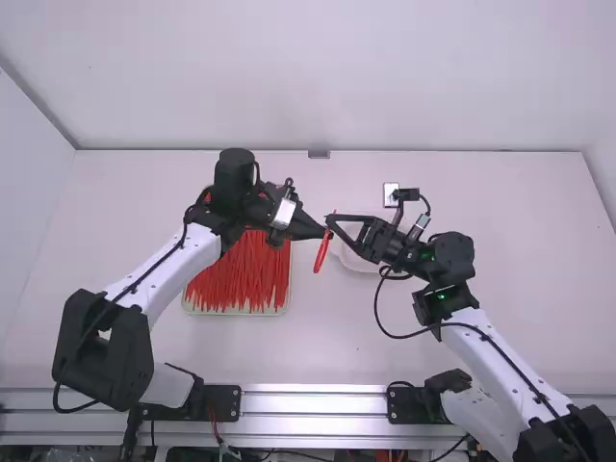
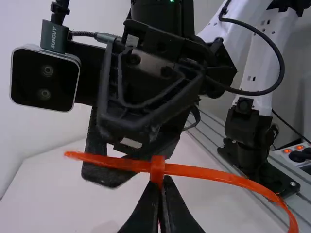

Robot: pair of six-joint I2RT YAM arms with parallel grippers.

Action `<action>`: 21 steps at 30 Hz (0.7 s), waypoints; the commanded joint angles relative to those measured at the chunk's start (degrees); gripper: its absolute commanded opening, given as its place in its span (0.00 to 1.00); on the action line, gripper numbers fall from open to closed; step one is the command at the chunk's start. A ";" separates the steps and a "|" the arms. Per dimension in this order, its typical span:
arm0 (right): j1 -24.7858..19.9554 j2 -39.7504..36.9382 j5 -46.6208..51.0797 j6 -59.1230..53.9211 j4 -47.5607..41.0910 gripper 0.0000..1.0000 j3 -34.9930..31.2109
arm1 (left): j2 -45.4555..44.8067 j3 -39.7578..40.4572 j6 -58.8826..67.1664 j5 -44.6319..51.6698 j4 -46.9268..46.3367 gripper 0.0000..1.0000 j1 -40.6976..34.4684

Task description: Fasten the cable tie

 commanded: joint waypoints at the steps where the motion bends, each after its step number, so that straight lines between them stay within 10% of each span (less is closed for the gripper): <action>1: 0.04 -0.24 -0.59 0.02 0.52 0.11 0.70 | -0.59 0.52 -0.63 1.62 -0.02 0.02 -0.33; 21: -0.07 -0.24 -0.55 -7.43 -0.79 0.00 3.02 | -0.57 0.52 -1.44 0.63 -1.22 0.02 -0.85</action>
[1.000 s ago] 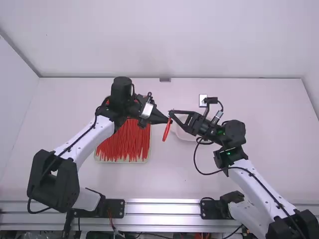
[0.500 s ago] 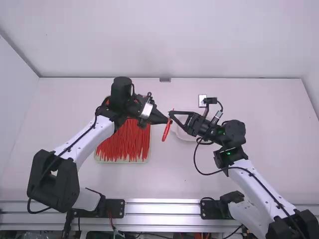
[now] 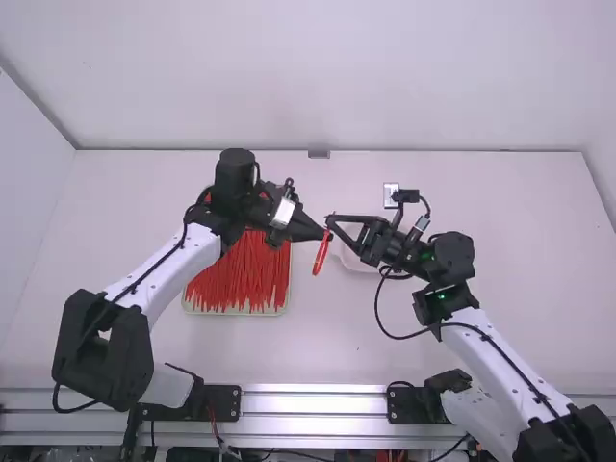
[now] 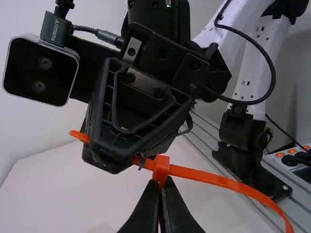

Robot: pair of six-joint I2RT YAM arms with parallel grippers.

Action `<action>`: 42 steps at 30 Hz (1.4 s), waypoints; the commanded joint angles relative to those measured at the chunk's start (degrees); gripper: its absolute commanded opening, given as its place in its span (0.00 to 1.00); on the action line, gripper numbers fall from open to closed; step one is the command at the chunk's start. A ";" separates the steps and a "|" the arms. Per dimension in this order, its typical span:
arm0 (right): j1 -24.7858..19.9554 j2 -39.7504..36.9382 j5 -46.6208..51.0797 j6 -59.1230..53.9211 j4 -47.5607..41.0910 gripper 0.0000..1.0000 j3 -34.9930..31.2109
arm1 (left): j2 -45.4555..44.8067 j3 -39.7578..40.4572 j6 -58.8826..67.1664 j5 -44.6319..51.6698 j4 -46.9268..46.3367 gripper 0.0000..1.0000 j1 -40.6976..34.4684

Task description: Fasten the cable tie

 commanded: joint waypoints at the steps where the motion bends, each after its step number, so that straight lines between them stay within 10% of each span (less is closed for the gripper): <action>1: -0.07 -0.22 -0.15 -1.84 -0.83 0.00 3.39 | -0.55 0.50 -0.35 -0.39 -0.50 0.02 -0.70; 13: 0.04 -0.20 0.55 -12.07 -20.02 0.00 14.36 | -0.55 0.50 5.01 -3.45 -6.58 0.02 -1.49; 42: -9.33 -0.20 -0.63 -10.36 -20.13 0.00 24.33 | -0.50 -2.08 23.91 -6.47 -22.40 0.02 -2.03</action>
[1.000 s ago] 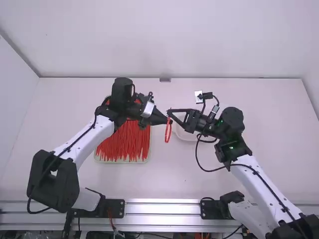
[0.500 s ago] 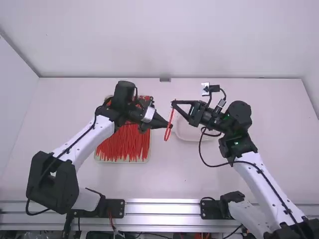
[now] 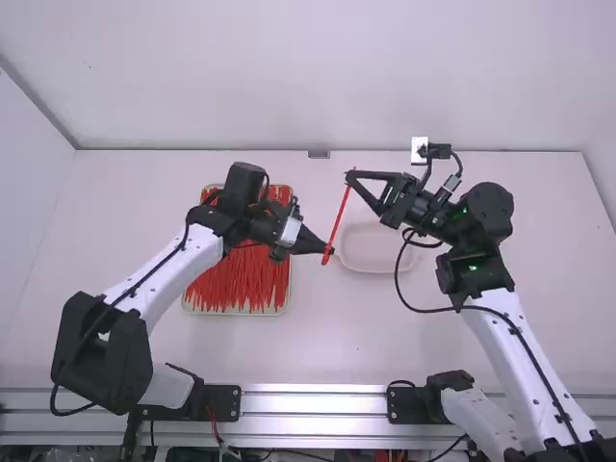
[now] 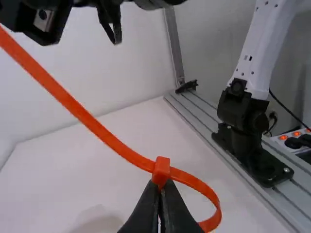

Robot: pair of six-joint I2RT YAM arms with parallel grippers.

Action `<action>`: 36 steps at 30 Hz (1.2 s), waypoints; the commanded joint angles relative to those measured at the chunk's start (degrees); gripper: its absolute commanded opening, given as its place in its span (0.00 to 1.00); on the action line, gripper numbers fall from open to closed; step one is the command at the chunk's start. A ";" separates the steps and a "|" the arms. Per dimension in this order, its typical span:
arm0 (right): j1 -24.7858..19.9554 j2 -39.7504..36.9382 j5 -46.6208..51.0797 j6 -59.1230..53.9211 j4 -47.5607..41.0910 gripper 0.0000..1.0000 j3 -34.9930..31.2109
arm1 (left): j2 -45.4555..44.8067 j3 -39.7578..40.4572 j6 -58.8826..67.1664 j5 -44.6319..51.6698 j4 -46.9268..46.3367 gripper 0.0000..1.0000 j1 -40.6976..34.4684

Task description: Fasten the cable tie

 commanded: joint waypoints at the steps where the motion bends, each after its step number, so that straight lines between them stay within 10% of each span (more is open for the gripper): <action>1: -1.33 -0.57 3.04 0.22 1.66 0.00 4.31 | 0.02 -2.93 1.33 -0.87 0.02 0.02 -0.35; 6: -2.12 -0.57 0.87 -2.49 0.11 0.00 4.28 | 0.02 -3.02 1.18 -0.74 0.26 0.02 -0.59; 13: -6.34 -0.57 -5.49 -3.54 -5.70 0.62 4.24 | 0.00 -2.99 0.68 -1.25 1.99 0.02 0.28; 36: -2.60 -0.57 -2.47 -19.89 -31.17 0.79 4.13 | 0.00 -2.99 -38.38 -7.37 38.32 0.02 0.87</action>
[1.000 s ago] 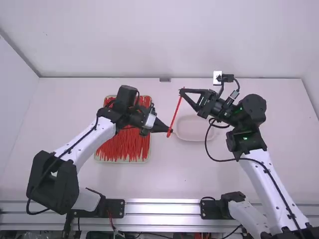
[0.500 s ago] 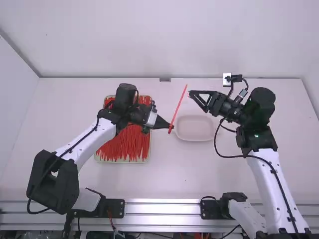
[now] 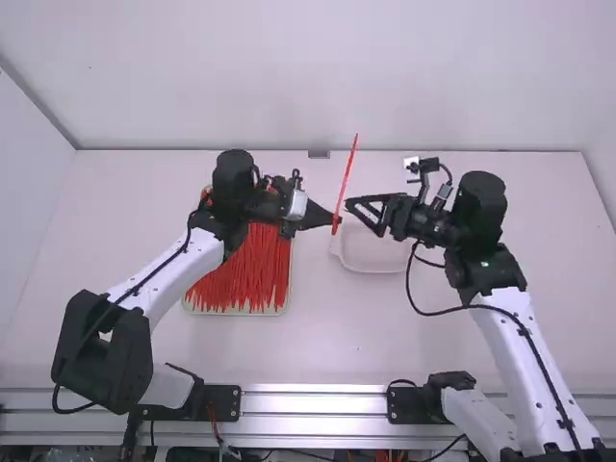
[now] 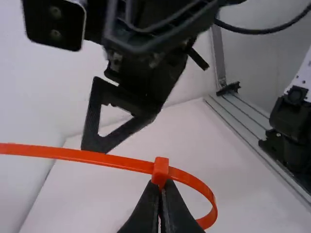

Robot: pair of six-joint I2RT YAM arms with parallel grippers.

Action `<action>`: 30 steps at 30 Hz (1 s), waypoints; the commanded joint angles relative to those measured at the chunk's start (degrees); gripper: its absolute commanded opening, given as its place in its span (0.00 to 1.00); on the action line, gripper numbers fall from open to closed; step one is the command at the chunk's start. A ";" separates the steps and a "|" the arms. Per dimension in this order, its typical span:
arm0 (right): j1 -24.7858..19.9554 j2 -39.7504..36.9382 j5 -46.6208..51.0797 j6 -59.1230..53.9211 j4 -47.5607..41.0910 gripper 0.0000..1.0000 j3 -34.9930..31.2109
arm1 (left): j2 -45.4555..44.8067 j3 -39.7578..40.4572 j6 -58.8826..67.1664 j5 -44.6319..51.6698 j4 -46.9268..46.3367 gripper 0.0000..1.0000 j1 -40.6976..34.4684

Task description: Fasten the cable tie

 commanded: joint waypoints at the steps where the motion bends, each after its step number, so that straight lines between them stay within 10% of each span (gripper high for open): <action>1: 1.40 -0.52 2.21 -1.36 0.00 0.79 0.98 | -0.04 -0.22 -5.22 -0.11 1.22 0.02 0.37; 14: 11.08 -0.52 12.04 -1.38 2.29 0.68 0.98 | -0.02 -0.24 -5.18 2.49 0.96 0.02 0.35; 24: 11.26 -0.57 12.07 -1.18 3.93 0.01 0.98 | -0.02 -0.24 -2.60 2.47 -2.32 0.02 0.33; 30: 11.26 -0.57 12.07 -1.53 3.52 0.00 0.98 | -0.02 -0.24 -2.64 2.47 -2.08 0.02 0.37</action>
